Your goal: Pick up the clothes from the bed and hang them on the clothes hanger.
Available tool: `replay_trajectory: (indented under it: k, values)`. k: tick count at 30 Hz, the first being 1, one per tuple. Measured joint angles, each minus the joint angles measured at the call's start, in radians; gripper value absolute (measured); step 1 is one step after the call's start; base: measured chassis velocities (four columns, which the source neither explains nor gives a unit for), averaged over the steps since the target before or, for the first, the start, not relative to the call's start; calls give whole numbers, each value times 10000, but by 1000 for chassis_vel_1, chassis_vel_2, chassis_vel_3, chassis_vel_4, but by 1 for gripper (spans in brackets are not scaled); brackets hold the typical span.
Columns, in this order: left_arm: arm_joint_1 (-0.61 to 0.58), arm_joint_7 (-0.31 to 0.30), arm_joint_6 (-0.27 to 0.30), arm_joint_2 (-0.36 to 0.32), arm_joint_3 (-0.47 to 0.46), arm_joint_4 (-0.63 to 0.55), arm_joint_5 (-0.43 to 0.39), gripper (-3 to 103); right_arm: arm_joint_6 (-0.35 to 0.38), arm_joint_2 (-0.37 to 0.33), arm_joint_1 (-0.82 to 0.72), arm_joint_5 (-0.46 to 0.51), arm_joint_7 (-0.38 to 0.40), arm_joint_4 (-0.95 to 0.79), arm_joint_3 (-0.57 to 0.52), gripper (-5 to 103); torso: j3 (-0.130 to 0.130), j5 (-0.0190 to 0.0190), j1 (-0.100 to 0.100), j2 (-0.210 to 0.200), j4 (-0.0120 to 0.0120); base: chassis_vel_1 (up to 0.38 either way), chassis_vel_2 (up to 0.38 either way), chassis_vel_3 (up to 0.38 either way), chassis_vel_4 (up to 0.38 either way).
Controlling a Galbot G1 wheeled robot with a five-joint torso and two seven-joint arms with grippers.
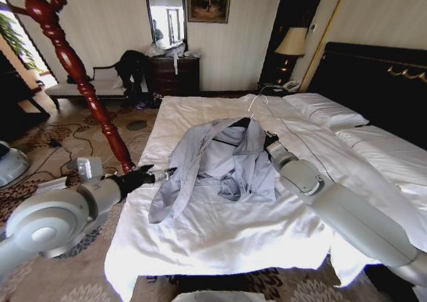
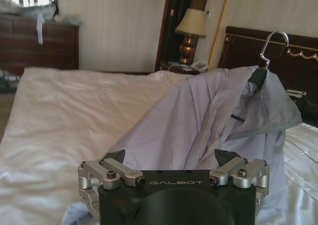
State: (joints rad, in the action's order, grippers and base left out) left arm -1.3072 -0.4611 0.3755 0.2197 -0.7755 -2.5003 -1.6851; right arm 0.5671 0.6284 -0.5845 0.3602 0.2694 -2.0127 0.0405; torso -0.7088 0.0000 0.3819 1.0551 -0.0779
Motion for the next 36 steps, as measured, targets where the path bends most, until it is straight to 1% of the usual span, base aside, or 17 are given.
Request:
replay_trajectory:
  k: [1, 3, 4, 7, 8, 10, 12, 13, 14, 16, 18, 20, 22, 25, 30, 32, 36]
  values:
    - [124, 127, -44, -105, -3, 0, 278, 100, -33, -48, -62, -60, -42, -111, -69, 23, 0, -1, 0, 0, 0, 0, 0, 0, 0]
    - [293, 244, -74, -210, -3, 0, 385, 100, -74, -94, -113, -110, -83, -197, -113, 23, 0, -2, 0, 0, 0, 0, 0, 0, 0]
    - [516, 422, -88, -332, 1, 0, 399, 100, -123, -129, -151, -160, -118, -252, -144, 23, 0, -2, 0, 0, 0, 0, 0, 0, 0]
    - [1254, 1300, -232, -850, 25, 0, 378, 100, -304, -190, -192, -318, -252, -377, -198, 23, 0, -5, 0, 0, -1, 0, 0, 0, 0]
    - [1254, 1300, -232, -850, 25, 0, 378, 100, -304, -190, -192, -318, -252, -377, -198, 23, 0, -5, 0, 0, -1, 0, 0, 0, 0]
    - [1887, 2810, -700, -1802, -16, 33, 652, 100, -526, -96, -17, -595, -411, -447, -74, 23, 1, 3, -1, 0, -2, 0, 0, 0, 0]
    - [2162, 3735, -969, -2447, -41, 420, 784, 100, -699, 27, 113, -796, -453, -512, 44, 23, 0, 3, -1, 1, 2, 0, 0, 0, 0]
    - [2162, 3735, -969, -2447, -41, 420, 784, 100, -699, 27, 113, -796, -453, -512, 44, 23, 0, 3, -1, 1, 2, 0, 0, 0, 0]
    - [2202, 3982, -1036, -2651, -46, 594, 871, 100, -790, 73, 143, -880, -467, -535, 81, 23, 0, 1, 0, 0, 0, 0, 0, 0, 0]
    - [2198, 4171, -1092, -2865, -47, 874, 1130, 100, -1037, 156, 199, -1152, -556, -546, 158, 23, 0, -1, 0, 0, 0, 0, 0, 0, 0]
    - [2131, 4194, -1105, -2953, -53, 1081, 1266, 100, -1312, 180, 229, -1401, -671, -553, 208, 23, 0, -1, 0, 0, 1, 0, 0, 0, 0]
    - [2055, 4210, -1113, -2999, -80, 1185, 1349, 100, -1421, 160, 222, -1497, -720, -581, 204, 23, 0, -2, 0, 0, 0, 0, 0, 0, 0]
    - [1866, 4368, -1138, -3128, -120, 1389, 1591, 100, -1662, 52, 117, -1720, -837, -686, 38, 23, 0, -3, 0, 0, 2, 0, 0, 0, 0]
    - [1761, 4485, -1179, -3208, -112, 1504, 1665, 100, -1868, -92, -20, -1914, -920, -834, -156, 23, 0, -1, 0, 0, -4, 0, 0, 0, 0]
    - [1700, 4566, -1274, -3322, -115, 1520, 1516, 100, -2085, -201, -149, -2221, -991, -1082, -328, 23, 0, -3, 0, 0, 0, 0, 0, 0, 0]
    - [1612, 4730, -1398, -3529, -144, 1477, 1449, 100, -2223, -241, -163, -2432, -1037, -1199, -381, 23, 0, -2, 0, 1, 1, 0, 0, 0, 0]
    - [1415, 4931, -1644, -3860, -482, 1460, 855, 100, -2339, -295, -109, -2666, -1127, -1272, -418, 23, 0, 0, 0, 0, -1, 0, 0, 0, 0]
